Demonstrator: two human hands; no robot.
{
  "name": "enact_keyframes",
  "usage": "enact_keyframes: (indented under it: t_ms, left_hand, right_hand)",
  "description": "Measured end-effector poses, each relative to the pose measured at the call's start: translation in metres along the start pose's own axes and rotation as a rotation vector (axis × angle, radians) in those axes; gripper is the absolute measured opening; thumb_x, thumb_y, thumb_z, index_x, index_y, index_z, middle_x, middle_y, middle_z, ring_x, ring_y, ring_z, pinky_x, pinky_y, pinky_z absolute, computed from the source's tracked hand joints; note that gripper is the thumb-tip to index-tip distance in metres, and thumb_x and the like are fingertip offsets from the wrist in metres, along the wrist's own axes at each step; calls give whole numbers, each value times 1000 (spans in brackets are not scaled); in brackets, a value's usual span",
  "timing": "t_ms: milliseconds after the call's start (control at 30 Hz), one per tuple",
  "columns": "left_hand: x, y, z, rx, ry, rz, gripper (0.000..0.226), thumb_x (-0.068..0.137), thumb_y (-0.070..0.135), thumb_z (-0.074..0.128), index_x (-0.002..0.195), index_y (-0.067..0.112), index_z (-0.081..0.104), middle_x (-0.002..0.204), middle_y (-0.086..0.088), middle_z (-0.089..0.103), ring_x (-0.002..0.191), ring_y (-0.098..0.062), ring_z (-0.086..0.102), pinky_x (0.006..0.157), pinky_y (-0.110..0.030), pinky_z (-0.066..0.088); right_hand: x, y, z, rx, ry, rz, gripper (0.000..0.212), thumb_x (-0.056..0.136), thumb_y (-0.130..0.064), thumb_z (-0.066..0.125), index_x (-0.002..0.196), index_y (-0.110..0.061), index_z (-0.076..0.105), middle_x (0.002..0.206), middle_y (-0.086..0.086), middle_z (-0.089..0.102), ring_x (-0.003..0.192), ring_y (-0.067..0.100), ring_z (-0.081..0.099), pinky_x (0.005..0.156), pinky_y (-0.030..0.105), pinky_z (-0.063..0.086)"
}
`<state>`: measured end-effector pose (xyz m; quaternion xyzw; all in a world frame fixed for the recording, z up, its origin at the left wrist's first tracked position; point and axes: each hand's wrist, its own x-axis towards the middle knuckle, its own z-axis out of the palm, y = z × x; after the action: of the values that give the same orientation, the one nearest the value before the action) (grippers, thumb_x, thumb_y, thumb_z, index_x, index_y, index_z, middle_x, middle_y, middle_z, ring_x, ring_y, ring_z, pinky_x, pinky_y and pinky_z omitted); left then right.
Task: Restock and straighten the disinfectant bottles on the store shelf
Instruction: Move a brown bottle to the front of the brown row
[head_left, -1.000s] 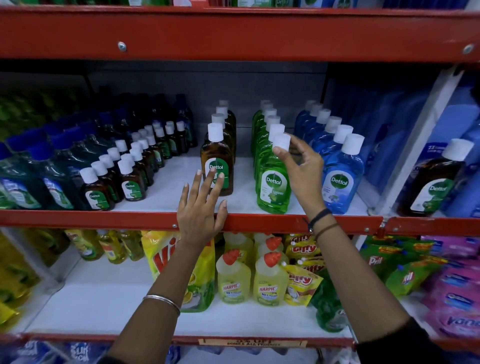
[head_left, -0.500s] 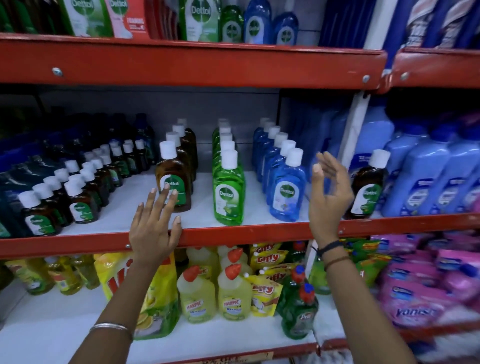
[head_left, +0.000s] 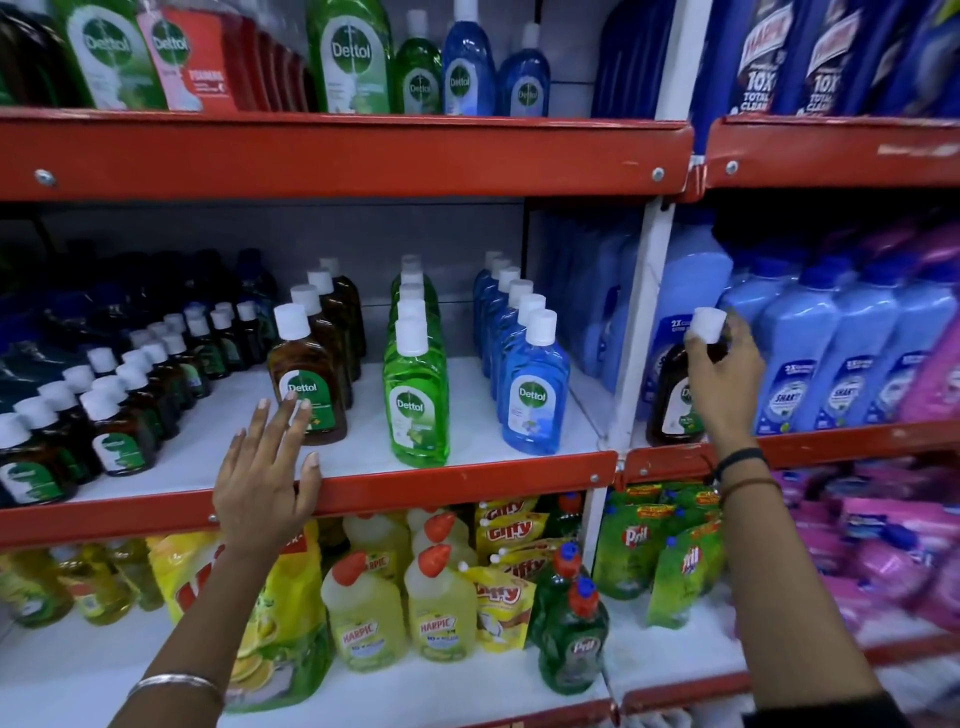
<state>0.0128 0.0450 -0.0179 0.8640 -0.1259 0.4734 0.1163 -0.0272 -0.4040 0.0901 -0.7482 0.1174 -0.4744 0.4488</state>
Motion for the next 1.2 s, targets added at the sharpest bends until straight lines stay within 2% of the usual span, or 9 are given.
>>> enact_keyframes:
  t_ms: [167,333,433,567,667,833,1033,1200]
  left_hand:
    - [0,-1,0,5,-7,-1,54,96,34,33,139,7,50,145,-16,50,138,-34,42,102,-54,42]
    - [0,-3,1,9,-19,4,53,97,34,33,138,6,51,144,-15,51,136,-35,43,100,-54,43]
    - [0,-2,0,3,-28,3,54,96,34,33,139,6,50,145,-16,49,138,-35,42,101,-55,42]
    - [0,-4,-2,24,-38,0,57,95,38,34,143,10,45,149,-13,45,142,-32,35,114,-54,25]
    - [-1,-9,-5,63,-29,-4,57,96,40,34,144,12,44,150,-11,45,142,-30,34,118,-53,14]
    - [-2,-32,-16,62,-46,-44,56,97,40,32,146,14,41,151,-11,44,144,-29,32,117,-56,17]
    - [-4,-66,-25,67,-59,-59,57,97,40,31,148,15,38,151,-12,44,143,-31,33,114,-56,25]
    - [-9,-79,-25,73,-37,-68,57,96,39,31,147,15,39,149,-12,45,141,-31,36,109,-54,34]
  right_hand:
    - [5,-7,-8,-61,-12,3,36,83,-22,68,117,-10,60,111,16,68,102,30,63,85,40,50]
    - [-7,-23,-10,-29,176,3,43,71,-33,78,107,-18,60,109,5,69,93,17,61,83,46,53]
    - [-15,-40,-14,-46,266,-11,46,66,-41,78,103,-22,58,106,1,69,91,18,62,76,46,53]
    - [-28,-69,-18,-73,285,-27,47,62,-46,78,99,-25,57,99,-5,68,85,17,63,71,42,52]
    - [-45,-92,-16,-42,235,-50,45,62,-46,79,95,-28,55,90,-12,61,79,14,61,71,44,52]
    - [-79,-136,4,109,77,-68,46,61,-44,83,91,-29,51,82,-21,58,72,9,60,68,37,53]
    - [-120,-191,56,364,-141,-100,42,61,-34,86,89,-24,57,83,-17,61,67,-1,60,62,28,53]
    - [-154,-227,122,405,-238,-108,41,58,-43,85,83,-36,54,81,-19,62,70,3,62,65,41,56]
